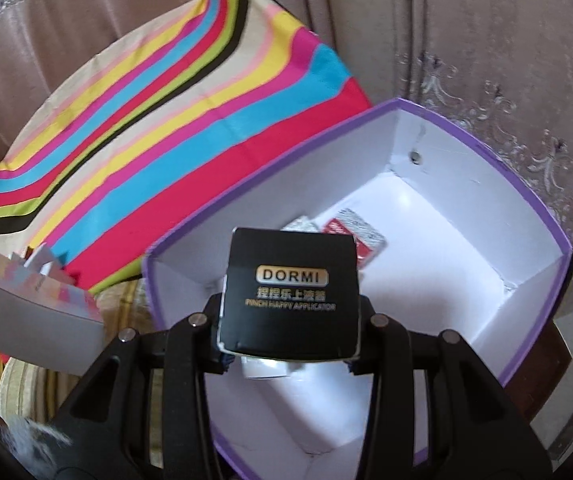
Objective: Organize objects
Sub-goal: 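Carry both boxes into the purple-rimmed storage box and open both tools, then withdraw both tools from the storage box toward the pile, then grasp the gold labelled box with right tool while left tool grasps the white square box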
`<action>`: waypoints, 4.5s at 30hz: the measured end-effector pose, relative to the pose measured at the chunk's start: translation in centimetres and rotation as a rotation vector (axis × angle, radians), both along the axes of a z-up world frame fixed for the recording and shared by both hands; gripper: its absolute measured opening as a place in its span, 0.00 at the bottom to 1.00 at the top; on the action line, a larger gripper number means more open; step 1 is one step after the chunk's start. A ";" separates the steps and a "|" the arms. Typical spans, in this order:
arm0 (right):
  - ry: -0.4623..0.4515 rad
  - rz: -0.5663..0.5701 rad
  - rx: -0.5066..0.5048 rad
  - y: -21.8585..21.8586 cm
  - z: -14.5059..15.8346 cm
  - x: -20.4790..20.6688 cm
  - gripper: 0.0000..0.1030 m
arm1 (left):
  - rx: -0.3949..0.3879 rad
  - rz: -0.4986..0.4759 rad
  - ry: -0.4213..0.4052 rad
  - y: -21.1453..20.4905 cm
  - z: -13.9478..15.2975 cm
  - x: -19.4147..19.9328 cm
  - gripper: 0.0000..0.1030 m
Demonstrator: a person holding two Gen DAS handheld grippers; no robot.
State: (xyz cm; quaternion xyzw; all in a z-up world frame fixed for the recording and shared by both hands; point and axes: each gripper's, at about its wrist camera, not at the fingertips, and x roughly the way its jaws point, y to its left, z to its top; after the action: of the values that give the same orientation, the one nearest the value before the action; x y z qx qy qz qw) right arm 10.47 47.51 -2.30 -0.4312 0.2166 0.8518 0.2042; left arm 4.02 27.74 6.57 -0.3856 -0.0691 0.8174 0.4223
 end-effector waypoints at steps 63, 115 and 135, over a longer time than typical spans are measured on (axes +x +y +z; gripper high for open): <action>-0.012 0.371 0.069 -17.0 2.3 -8.1 0.76 | 0.049 0.530 -0.146 -21.2 -2.3 -1.8 0.69; -0.117 0.609 0.062 -23.1 0.2 -11.1 0.78 | -0.547 0.338 -0.117 -25.3 -6.6 -10.6 0.59; -0.086 0.627 0.062 -22.6 0.2 -10.1 0.51 | -0.446 0.534 -0.074 -27.1 -3.9 -6.9 0.51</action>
State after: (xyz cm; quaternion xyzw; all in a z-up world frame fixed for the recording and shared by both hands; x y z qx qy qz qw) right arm 0.35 24.88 -2.09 -0.5063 0.0384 0.8603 -0.0462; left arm -2.88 0.62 2.65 -0.4661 -0.0028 0.8795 0.0960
